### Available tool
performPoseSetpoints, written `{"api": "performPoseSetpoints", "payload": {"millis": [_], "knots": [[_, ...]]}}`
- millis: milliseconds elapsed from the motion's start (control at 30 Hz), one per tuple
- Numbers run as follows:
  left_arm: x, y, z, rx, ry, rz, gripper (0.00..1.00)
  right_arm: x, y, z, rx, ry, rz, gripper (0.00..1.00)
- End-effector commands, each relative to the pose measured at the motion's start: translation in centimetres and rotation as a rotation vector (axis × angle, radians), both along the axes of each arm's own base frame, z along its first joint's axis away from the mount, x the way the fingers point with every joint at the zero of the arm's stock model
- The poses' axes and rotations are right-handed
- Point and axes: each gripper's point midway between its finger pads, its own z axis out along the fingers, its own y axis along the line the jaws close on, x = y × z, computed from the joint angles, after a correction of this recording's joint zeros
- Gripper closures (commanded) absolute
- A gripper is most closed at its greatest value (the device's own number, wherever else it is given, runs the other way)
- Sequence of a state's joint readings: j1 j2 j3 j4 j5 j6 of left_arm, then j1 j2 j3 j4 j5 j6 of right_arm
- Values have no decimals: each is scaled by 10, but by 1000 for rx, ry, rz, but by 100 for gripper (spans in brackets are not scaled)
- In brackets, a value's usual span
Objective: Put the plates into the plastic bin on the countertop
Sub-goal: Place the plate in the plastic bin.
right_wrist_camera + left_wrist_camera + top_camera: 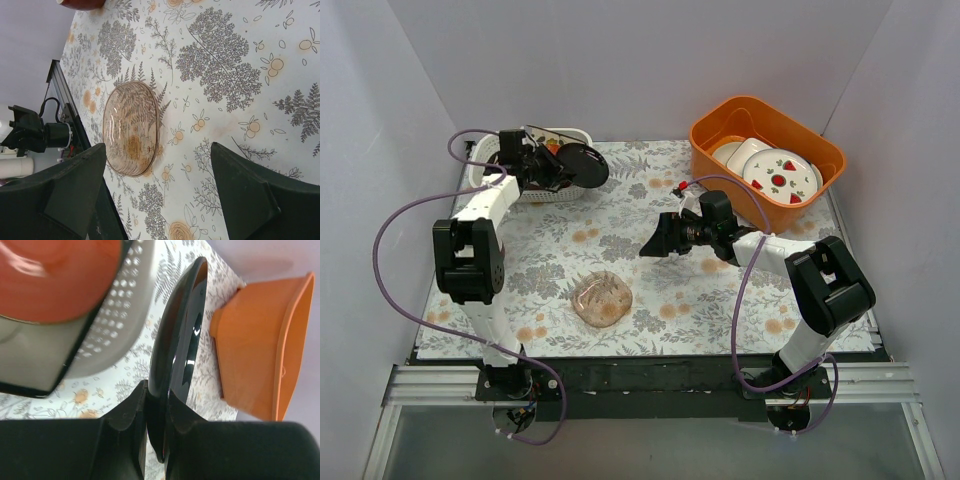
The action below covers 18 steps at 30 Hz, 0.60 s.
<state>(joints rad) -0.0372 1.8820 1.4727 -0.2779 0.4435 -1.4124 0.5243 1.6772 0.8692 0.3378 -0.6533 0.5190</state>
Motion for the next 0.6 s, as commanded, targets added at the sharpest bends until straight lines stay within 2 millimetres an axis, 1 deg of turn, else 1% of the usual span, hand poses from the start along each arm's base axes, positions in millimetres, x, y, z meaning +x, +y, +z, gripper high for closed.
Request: {"api": "performPoseSetpoints", "payload": {"millis": [0,33,67,233,267,467,567], "knots": [[19,22,24,-2,-45,74,100,4,1,6,6,-25,14,9],[20,23,25,0,-49,78,100,4,1,7,7,-27,14,9],[24,40,27,1,-52,116,100,4,1,6,4,-23,13,9],[33,66,30,1,-59,174,100,5,0,6,-2,-28,9,9],[34,76,29,-1,-56,192,100,4,0,6,-3,-25,10,9],[41,103,22,-41,-34,226,100,5,1,5,-6,-22,11,9],[43,111,17,-50,-25,238,100,5,1,5,-6,-20,12,9]]}}
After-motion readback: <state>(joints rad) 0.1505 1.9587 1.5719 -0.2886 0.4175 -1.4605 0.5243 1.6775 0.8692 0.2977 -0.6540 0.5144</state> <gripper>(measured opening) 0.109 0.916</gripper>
